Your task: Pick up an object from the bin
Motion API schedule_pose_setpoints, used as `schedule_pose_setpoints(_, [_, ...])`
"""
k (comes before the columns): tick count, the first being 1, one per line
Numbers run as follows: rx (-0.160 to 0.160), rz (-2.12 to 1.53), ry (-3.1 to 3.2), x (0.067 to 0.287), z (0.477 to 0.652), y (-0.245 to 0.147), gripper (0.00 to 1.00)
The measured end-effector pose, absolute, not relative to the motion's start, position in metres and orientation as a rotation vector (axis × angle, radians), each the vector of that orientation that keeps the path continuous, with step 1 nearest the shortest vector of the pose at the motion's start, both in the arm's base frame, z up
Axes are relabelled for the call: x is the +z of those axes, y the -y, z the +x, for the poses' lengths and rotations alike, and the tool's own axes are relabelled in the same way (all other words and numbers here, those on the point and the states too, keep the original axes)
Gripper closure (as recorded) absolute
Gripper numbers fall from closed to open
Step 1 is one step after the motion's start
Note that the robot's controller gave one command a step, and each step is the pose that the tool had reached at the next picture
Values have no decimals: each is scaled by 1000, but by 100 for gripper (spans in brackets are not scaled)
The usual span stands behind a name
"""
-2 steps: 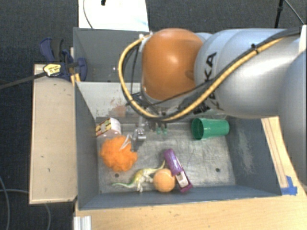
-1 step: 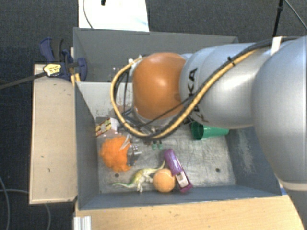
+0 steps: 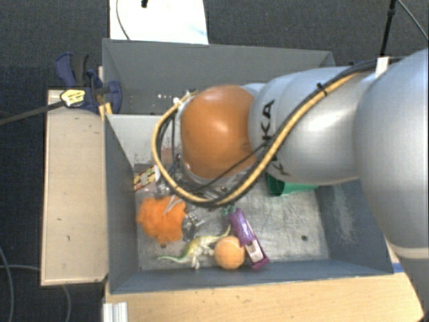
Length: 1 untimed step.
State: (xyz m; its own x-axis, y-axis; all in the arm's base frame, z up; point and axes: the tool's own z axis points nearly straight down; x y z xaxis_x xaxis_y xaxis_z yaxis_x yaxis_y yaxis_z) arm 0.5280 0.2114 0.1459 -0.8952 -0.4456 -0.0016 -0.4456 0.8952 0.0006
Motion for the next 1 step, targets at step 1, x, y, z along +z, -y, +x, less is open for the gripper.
schedule_pose_setpoints(1, [2,-938,-2996,136,503,-196,0])
